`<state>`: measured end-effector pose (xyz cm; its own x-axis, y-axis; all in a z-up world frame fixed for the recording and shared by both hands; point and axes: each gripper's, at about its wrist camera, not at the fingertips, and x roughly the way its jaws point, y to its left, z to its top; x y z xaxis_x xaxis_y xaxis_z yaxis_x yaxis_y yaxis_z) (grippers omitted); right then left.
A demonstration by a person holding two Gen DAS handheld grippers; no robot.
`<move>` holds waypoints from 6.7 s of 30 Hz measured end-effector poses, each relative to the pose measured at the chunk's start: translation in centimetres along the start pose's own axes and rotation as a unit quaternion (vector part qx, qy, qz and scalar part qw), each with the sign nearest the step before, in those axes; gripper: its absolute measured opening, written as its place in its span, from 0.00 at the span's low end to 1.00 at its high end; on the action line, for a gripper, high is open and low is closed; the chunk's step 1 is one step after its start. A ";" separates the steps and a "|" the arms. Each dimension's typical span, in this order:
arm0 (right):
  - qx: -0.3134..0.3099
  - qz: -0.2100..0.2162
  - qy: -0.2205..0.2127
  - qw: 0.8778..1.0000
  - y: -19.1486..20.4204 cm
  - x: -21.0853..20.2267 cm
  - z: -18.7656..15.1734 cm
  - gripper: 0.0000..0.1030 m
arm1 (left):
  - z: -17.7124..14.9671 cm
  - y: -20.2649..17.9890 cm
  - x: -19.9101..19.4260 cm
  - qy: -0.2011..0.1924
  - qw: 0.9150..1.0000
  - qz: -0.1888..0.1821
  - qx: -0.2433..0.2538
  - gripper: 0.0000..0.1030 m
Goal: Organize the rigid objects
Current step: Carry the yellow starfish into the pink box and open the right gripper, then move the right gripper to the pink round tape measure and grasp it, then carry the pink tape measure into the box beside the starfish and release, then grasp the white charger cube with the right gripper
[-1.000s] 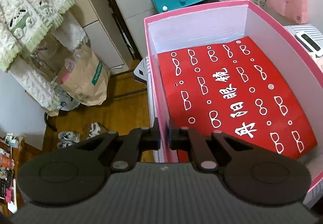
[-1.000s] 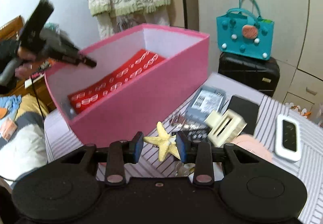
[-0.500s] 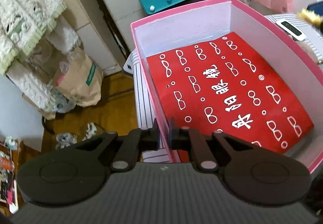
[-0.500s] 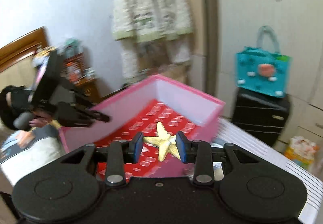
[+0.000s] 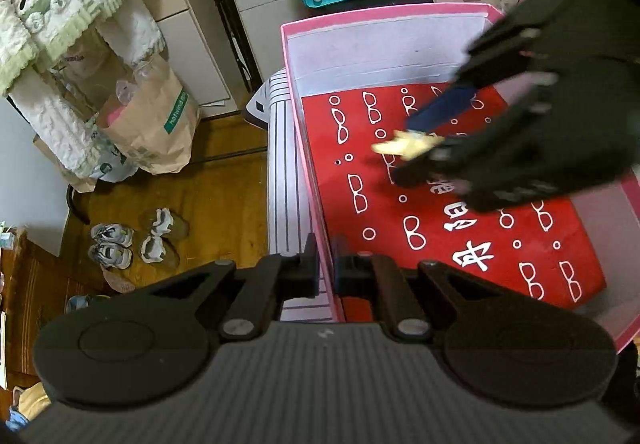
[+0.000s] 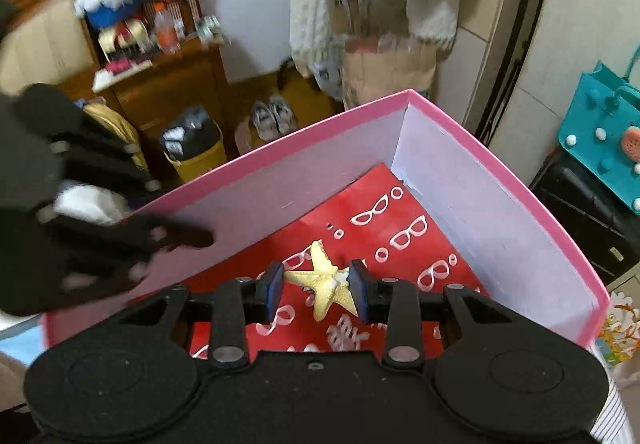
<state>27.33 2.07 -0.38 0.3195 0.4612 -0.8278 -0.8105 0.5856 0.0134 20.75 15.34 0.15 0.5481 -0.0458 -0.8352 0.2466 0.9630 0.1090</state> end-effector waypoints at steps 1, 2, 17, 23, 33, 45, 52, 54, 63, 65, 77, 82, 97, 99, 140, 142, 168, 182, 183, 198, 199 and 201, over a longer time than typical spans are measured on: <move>-0.001 -0.007 0.007 1.000 -0.1 0.7 0.6 0.39 | -0.1 0.0 0.0 0.000 1.000 0.000 0.000 0.05; -0.002 -0.014 0.012 1.000 -0.2 1.3 1.0 0.39 | -0.1 0.0 0.0 -0.001 1.000 0.000 0.000 0.05; 0.033 -0.013 0.016 0.999 -2.3 2.5 2.9 0.51 | -0.8 0.0 -0.4 -0.019 1.000 -0.003 0.003 0.06; 0.072 -0.005 -0.034 0.997 -3.6 -5.6 -0.4 0.53 | -1.0 -0.2 -0.3 -0.023 1.000 0.000 0.013 0.06; 0.130 -0.064 -0.061 0.988 -5.6 -13.1 -10.9 0.53 | -1.3 -0.5 -0.4 -0.032 0.999 0.007 0.013 0.06; 0.200 -0.151 -0.074 0.965 -8.8 -11.3 -21.3 0.60 | -1.5 -0.7 -0.5 -0.040 0.999 0.013 0.010 0.06; 0.206 -0.154 -0.084 0.963 -10.2 -10.1 -24.1 0.77 | -1.7 -0.6 -0.6 -0.043 0.999 0.014 0.008 0.06; 0.202 -0.155 -0.084 0.963 -10.4 -9.6 -24.4 0.81 | -1.9 -0.6 -0.5 -0.047 0.999 0.014 0.009 0.06; 0.250 -0.107 -0.086 0.958 -13.1 -8.1 -24.2 0.84 | -1.7 -0.4 0.3 -0.031 0.999 0.008 -0.001 0.06; 0.240 -0.111 -0.069 0.962 -12.9 -7.4 -24.0 0.86 | -1.6 -0.4 0.3 -0.031 0.999 0.010 -0.001 0.06; 0.192 -0.198 -0.064 0.959 -10.2 -7.5 -23.5 0.84 | -1.7 -0.8 0.0 -0.032 0.999 0.016 0.008 0.05; 0.192 -0.198 -0.074 0.958 -9.9 -9.1 -23.2 0.84 | -1.5 -0.8 -0.1 -0.026 1.000 0.012 0.012 0.05; 0.094 -0.114 -0.166 0.975 -4.3 -15.3 -14.5 0.84 | -1.0 -0.5 0.0 -0.003 1.000 -0.001 0.017 0.06; 0.069 -0.088 -0.167 0.980 -3.3 -14.9 -12.4 0.84 | -0.8 -0.5 0.0 0.005 1.000 -0.003 0.022 0.06; 0.016 -0.079 0.022 0.996 -2.3 -2.5 1.1 0.87 | -1.1 0.2 -0.2 -0.001 1.000 -0.022 0.008 0.07; 0.031 -0.070 -0.007 0.997 -2.3 -4.9 0.1 0.87 | -1.1 0.2 -0.2 -0.001 1.000 -0.021 0.008 0.07; 0.077 -0.128 -0.098 0.984 -1.7 -12.2 -20.0 0.80 | -2.0 0.0 -0.7 -0.027 0.999 -0.010 -0.015 0.06; 0.132 -0.107 -0.064 0.983 -4.9 -9.9 -23.8 0.55 | -2.4 -0.1 -0.6 -0.027 0.999 -0.005 -0.036 0.06; 0.133 -0.104 -0.062 0.984 -5.2 -9.8 -23.9 0.55 | -2.5 -0.1 -0.6 -0.026 0.999 -0.005 -0.038 0.06; 0.129 -0.108 -0.041 0.985 -6.0 -8.2 -23.5 0.49 | -2.2 -0.2 -0.8 -0.011 0.999 -0.002 -0.034 0.05; 0.134 -0.111 -0.043 0.984 -5.9 -8.4 -23.5 0.48 | -2.2 -0.2 -0.9 -0.010 0.999 -0.004 -0.035 0.06; 0.140 -0.121 -0.049 0.982 -6.0 -8.9 -23.3 0.47 | -2.3 -0.2 -1.0 -0.010 0.999 -0.005 -0.031 0.06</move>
<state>17.87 -21.06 -6.20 0.5419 0.3403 -0.7685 -0.5436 0.8393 -0.0117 18.37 15.80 -0.26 0.5619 -0.0601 -0.8250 0.2027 0.9769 0.0670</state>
